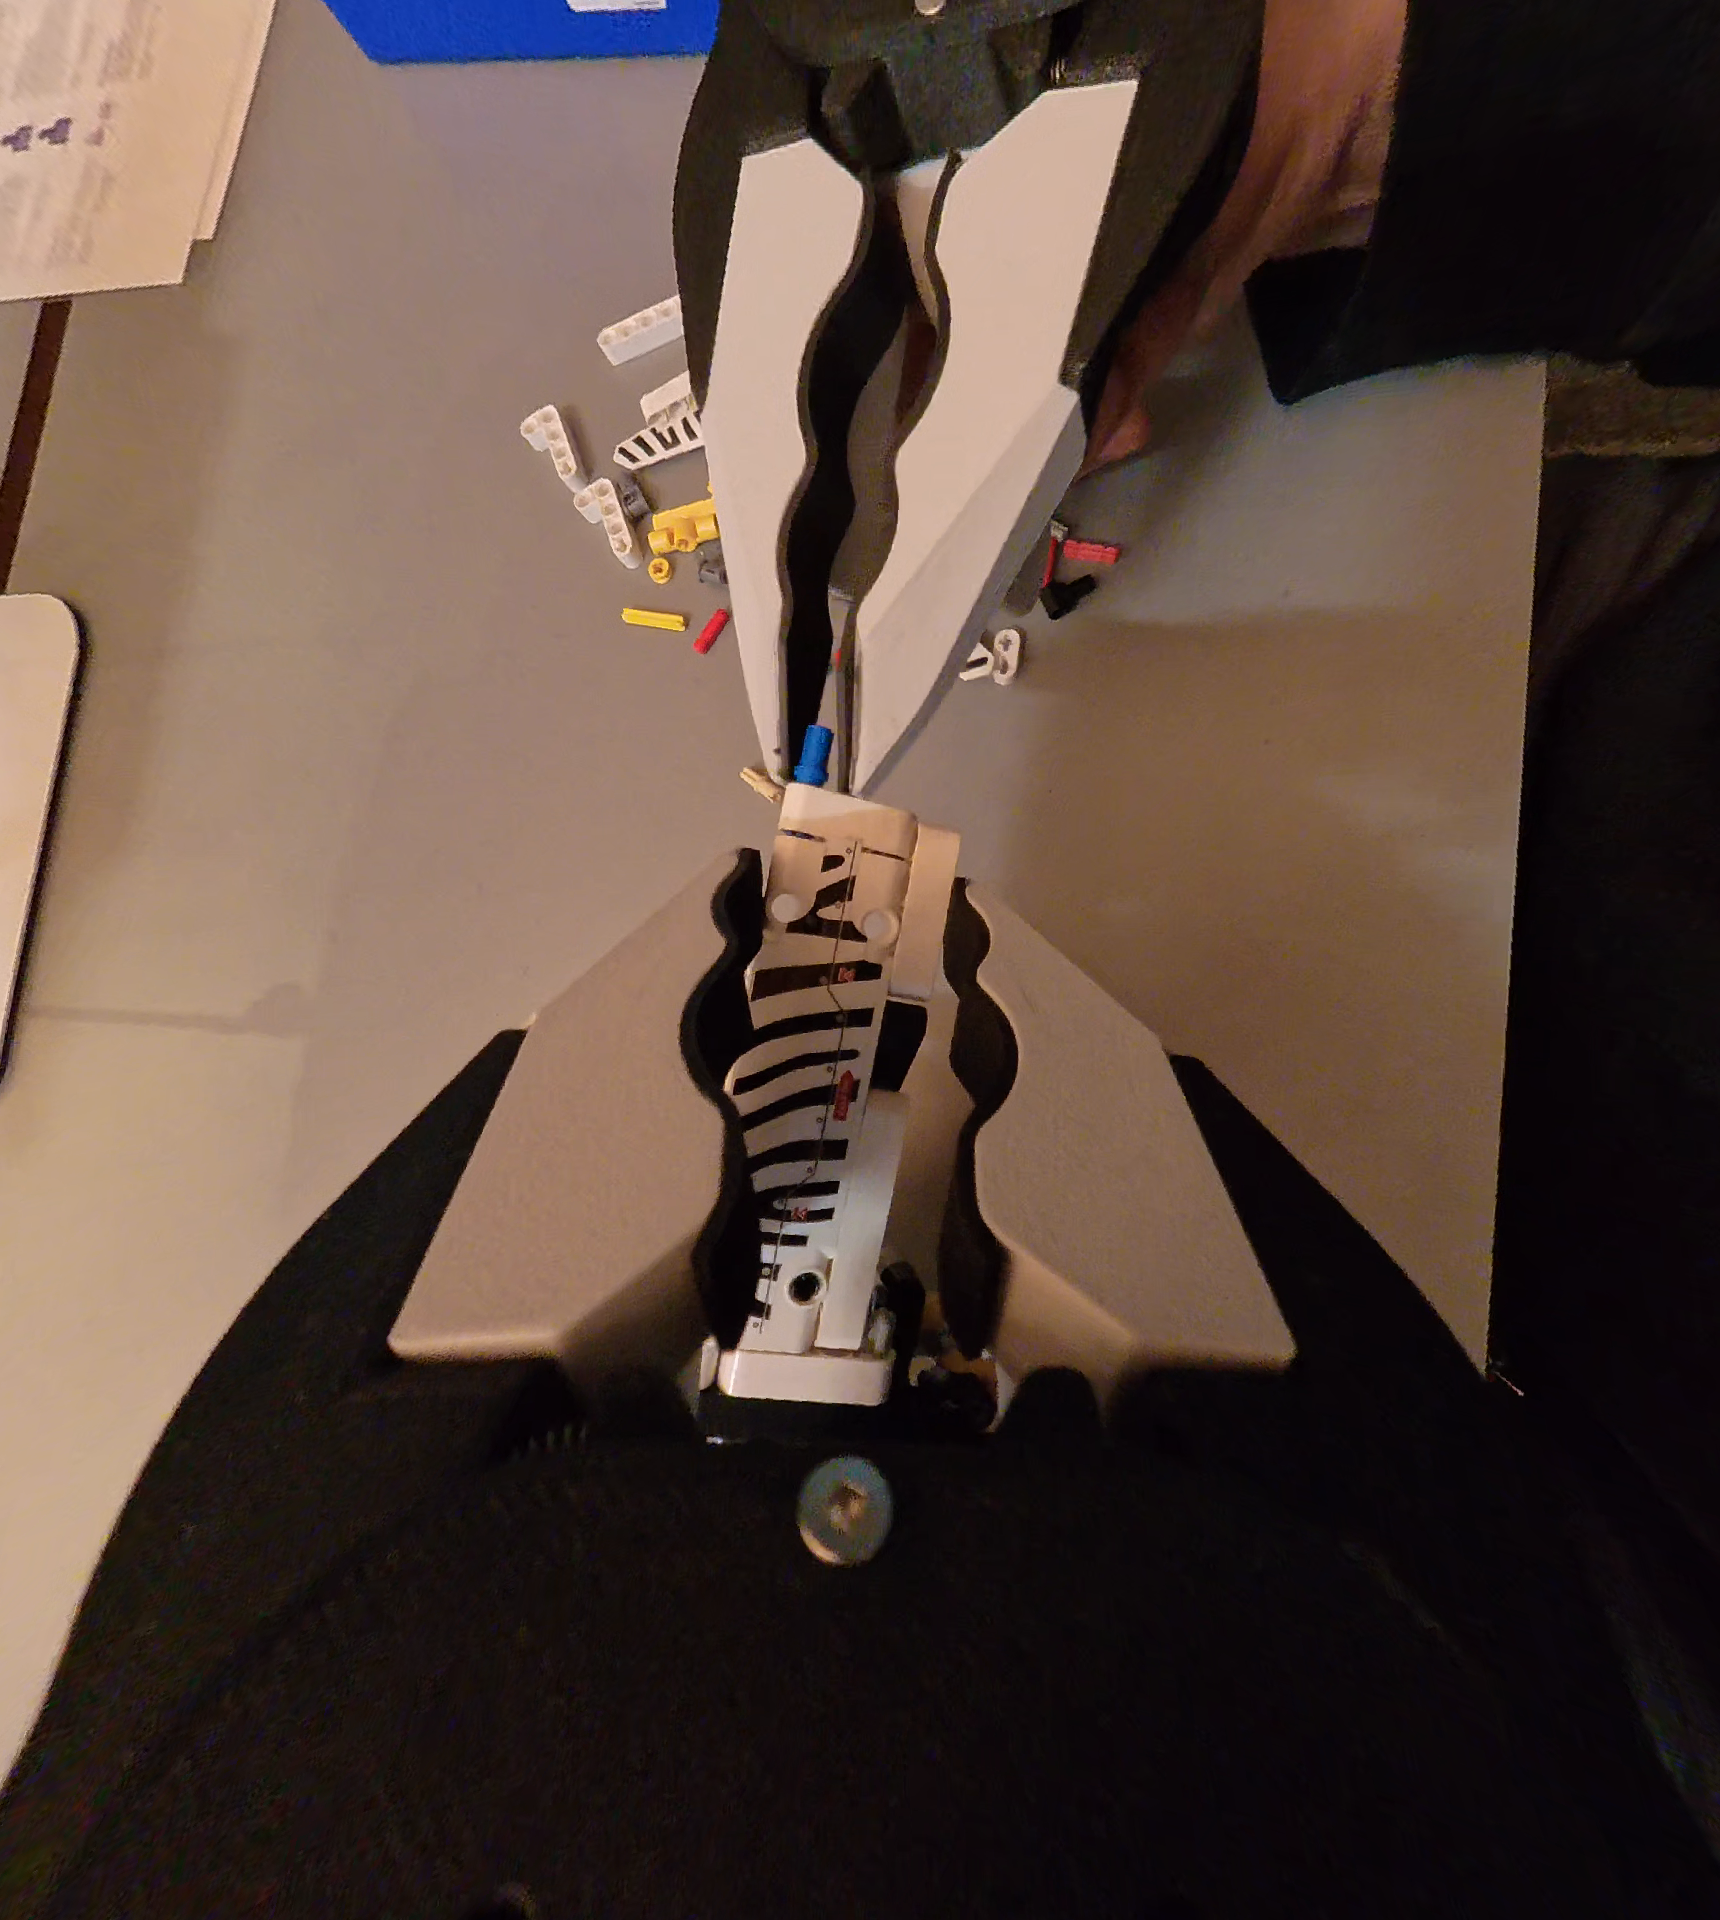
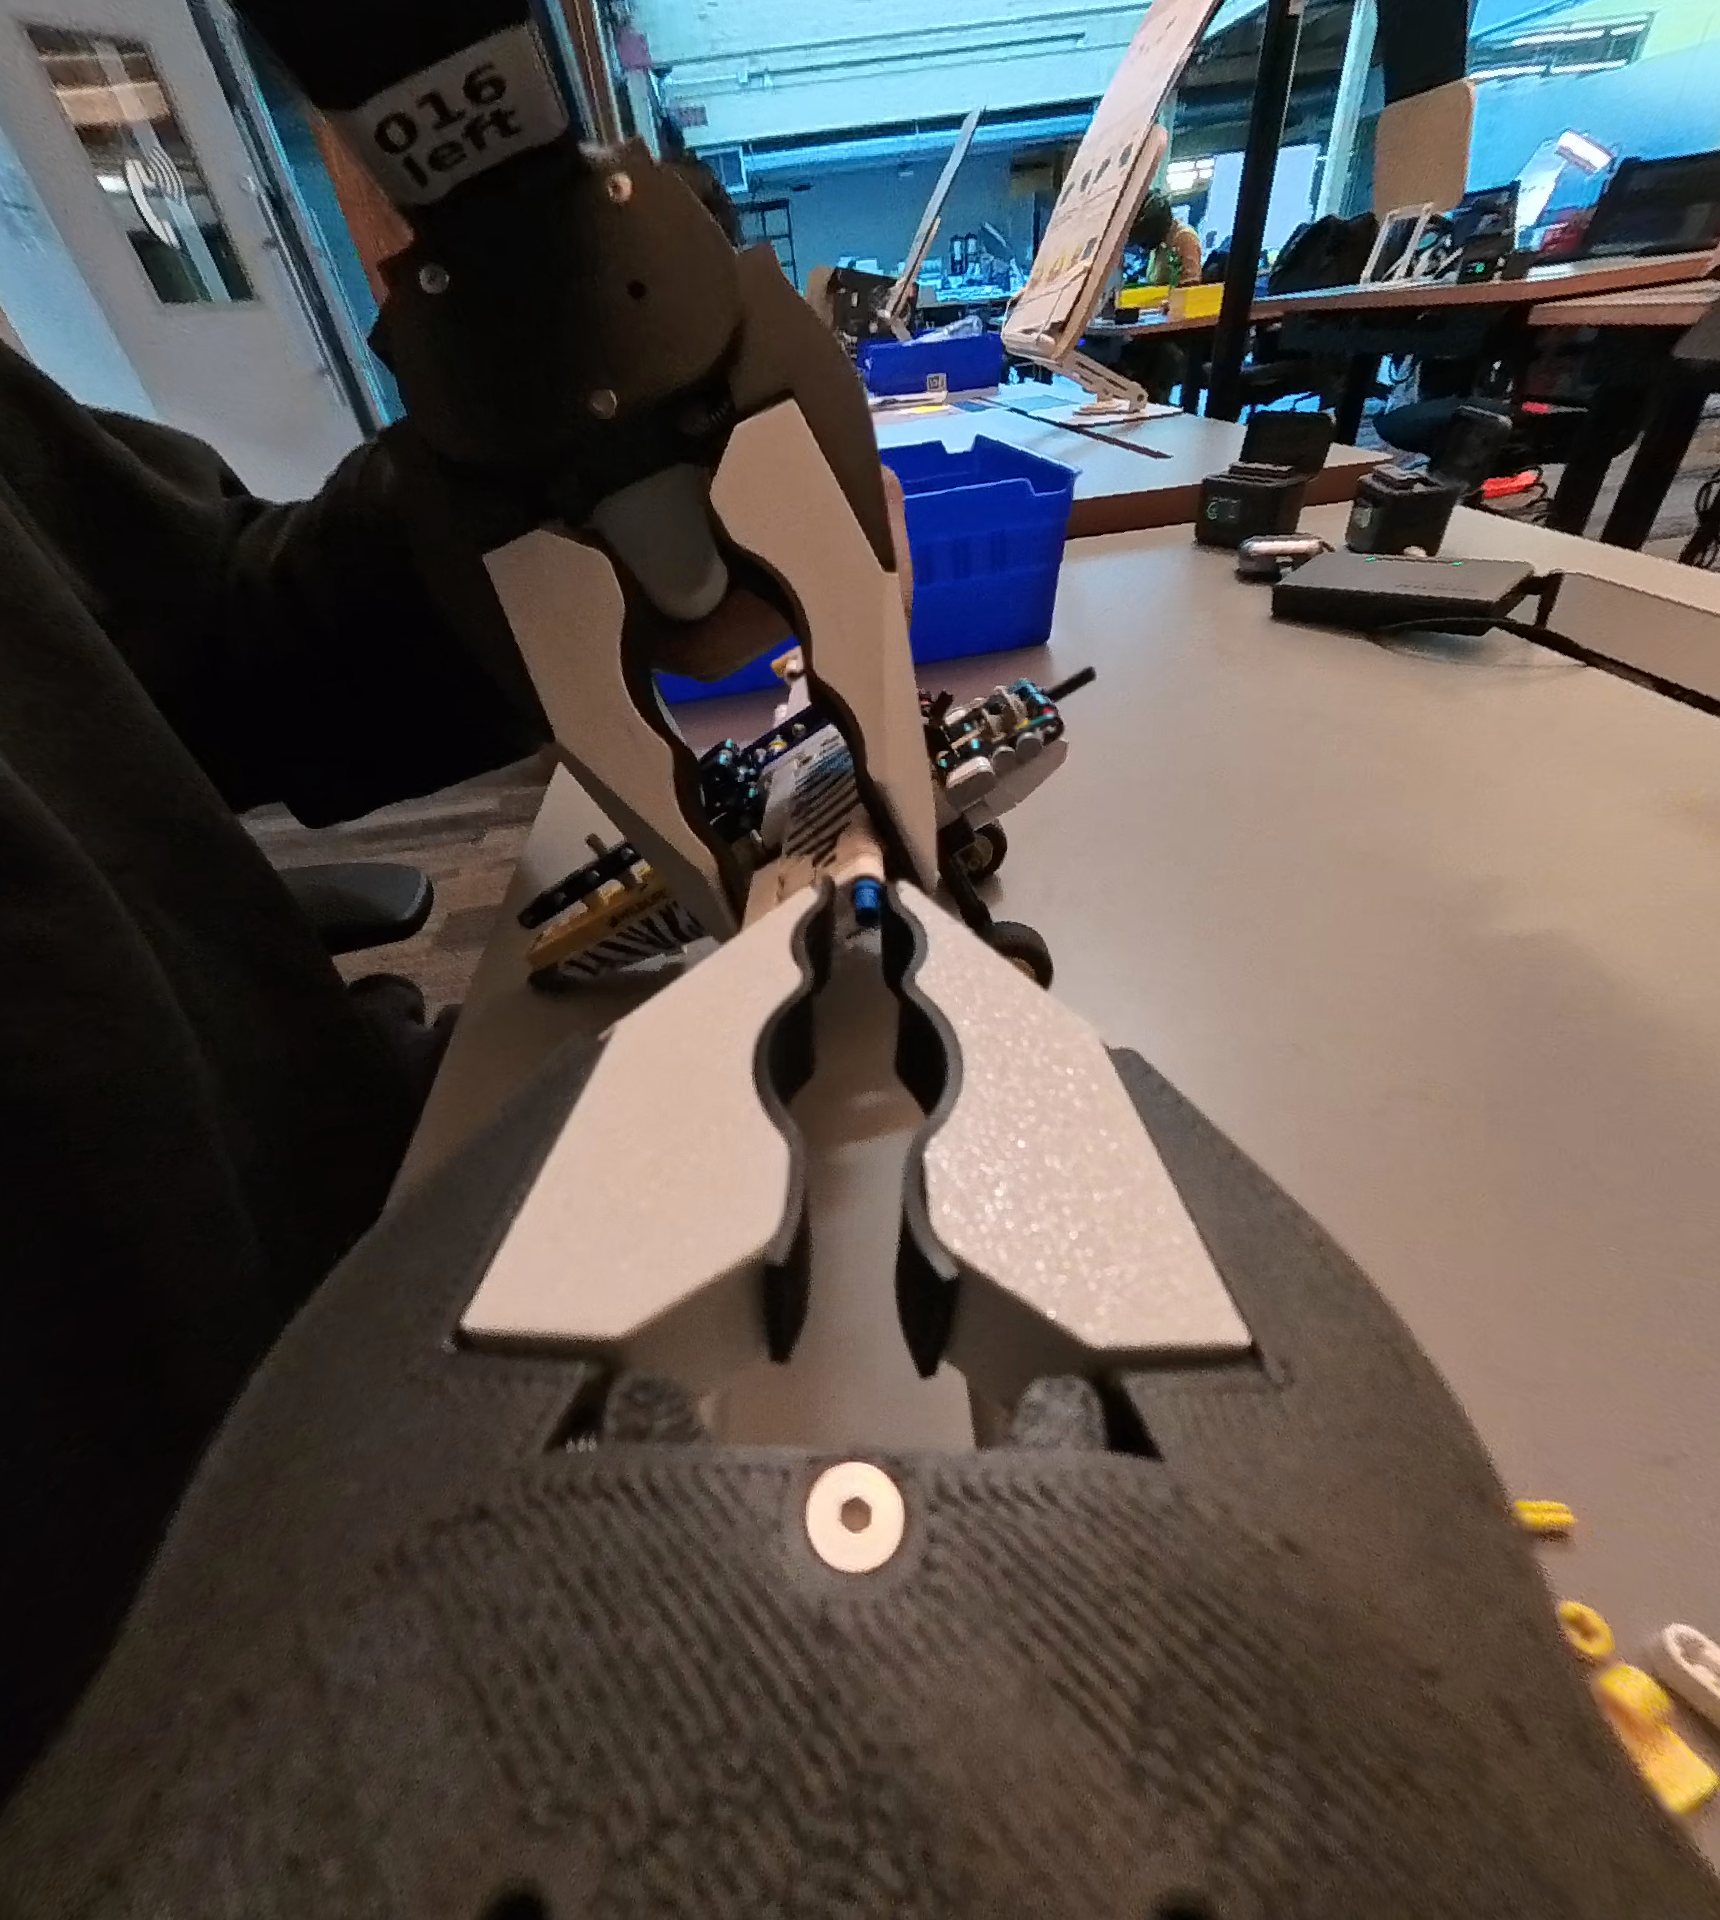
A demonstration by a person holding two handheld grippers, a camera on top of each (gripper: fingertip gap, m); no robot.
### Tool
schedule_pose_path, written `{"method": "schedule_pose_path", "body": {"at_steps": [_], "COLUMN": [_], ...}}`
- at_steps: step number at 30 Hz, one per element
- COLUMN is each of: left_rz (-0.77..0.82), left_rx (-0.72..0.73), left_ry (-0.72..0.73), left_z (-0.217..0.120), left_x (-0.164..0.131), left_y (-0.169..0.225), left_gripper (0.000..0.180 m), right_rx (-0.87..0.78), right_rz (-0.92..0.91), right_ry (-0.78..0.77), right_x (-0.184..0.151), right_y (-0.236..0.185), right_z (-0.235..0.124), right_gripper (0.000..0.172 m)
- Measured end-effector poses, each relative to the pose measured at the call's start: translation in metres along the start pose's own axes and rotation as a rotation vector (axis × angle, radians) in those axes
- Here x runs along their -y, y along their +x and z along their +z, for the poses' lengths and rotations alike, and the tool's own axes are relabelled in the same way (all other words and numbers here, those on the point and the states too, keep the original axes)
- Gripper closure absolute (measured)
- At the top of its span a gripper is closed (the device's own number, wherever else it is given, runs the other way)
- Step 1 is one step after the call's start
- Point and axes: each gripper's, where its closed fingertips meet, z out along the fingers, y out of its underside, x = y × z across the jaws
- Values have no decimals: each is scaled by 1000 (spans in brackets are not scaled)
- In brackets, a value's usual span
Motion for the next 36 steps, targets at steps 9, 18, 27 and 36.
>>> {"method": "schedule_pose_path", "body": {"at_steps": [9, 18, 27, 36], "left_rz": [-49, -115, -107, -68], "left_rx": [60, 59, 7, -37], "left_ry": [46, 105, 120, 106], "left_z": [-3, -13, -14, -9], "left_x": [4, 9, 11, 11], "left_y": [-12, -14, -5, 6], "left_gripper": [147, 145, 145, 145], "right_rx": [-80, 6, 61, 38], "right_rz": [15, 166, 184, -36], "right_ry": [8, 47, -57, -298], "right_x": [10, 23, 21, 9], "right_y": [12, 9, 0, -8], "right_z": [0, -1, -6, -14], "right_gripper": [169, 171, 171, 170]}}
